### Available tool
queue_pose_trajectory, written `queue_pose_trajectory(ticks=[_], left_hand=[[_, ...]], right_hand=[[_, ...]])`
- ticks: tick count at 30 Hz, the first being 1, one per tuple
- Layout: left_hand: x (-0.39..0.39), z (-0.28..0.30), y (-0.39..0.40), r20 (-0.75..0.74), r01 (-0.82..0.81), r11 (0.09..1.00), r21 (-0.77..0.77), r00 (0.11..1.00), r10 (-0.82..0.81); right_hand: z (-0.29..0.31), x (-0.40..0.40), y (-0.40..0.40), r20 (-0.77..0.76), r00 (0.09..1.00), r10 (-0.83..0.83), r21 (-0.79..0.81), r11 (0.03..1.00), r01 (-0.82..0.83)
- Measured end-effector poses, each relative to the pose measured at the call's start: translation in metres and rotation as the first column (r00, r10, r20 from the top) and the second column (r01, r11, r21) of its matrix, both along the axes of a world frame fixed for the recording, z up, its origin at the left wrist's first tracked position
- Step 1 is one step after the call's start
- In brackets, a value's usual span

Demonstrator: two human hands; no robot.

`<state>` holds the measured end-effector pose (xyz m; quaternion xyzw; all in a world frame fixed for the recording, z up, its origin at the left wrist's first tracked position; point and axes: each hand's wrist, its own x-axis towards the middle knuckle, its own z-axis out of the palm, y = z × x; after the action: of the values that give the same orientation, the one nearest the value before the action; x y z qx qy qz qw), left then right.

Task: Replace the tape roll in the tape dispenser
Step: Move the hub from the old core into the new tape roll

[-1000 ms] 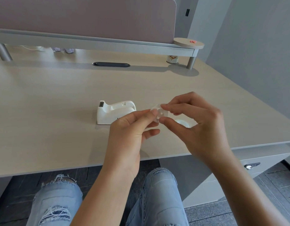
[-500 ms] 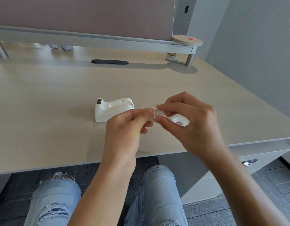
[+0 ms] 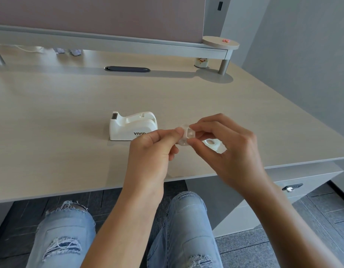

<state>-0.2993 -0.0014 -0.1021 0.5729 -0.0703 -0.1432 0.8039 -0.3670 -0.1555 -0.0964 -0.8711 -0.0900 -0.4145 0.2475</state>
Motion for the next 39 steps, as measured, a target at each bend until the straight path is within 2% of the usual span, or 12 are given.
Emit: queue_pose_trajectory(ticks=[5,11,13,17,20,24,29,33,39], left_hand=[[-0.004,0.000,0.000,0.046,0.014,1.000,0.008,0.999,-0.014],[-0.016,-0.007,-0.009,0.011,0.037,0.999,0.038,0.999,-0.037],[-0.019,-0.009,-0.013,0.020,0.049,0.997,0.056,0.999,-0.051],[-0.021,-0.014,-0.021,0.139,-0.028,0.977,0.211,0.990,-0.002],[-0.016,-0.021,-0.028,0.242,-0.095,0.943,0.318,0.970,0.016],[-0.016,-0.022,-0.042,0.416,-0.217,0.825,0.522,0.909,-0.024],[-0.019,-0.027,-0.058,0.485,-0.244,0.782,0.573,0.871,-0.083],[-0.021,-0.031,-0.066,0.573,-0.307,0.747,0.589,0.811,-0.119],[-0.017,-0.033,-0.073,0.630,-0.359,0.700,0.617,0.758,-0.167]], right_hand=[[-0.005,-0.008,0.001,0.010,0.999,0.032,0.112,0.993,-0.033],[-0.008,-0.017,-0.008,-0.062,0.998,0.031,0.150,0.989,-0.022],[-0.013,-0.023,-0.012,-0.089,0.996,0.031,0.226,0.974,-0.010],[-0.018,-0.039,-0.024,-0.154,0.988,0.009,0.563,0.822,0.081],[-0.023,-0.042,-0.040,-0.196,0.978,-0.076,0.664,0.723,0.190],[-0.027,-0.041,-0.057,-0.257,0.956,-0.139,0.711,0.643,0.285],[-0.036,-0.034,-0.068,-0.319,0.938,-0.138,0.689,0.645,0.330],[-0.039,-0.032,-0.069,-0.331,0.931,-0.153,0.674,0.652,0.347],[-0.040,-0.031,-0.072,-0.337,0.926,-0.170,0.657,0.662,0.360]])
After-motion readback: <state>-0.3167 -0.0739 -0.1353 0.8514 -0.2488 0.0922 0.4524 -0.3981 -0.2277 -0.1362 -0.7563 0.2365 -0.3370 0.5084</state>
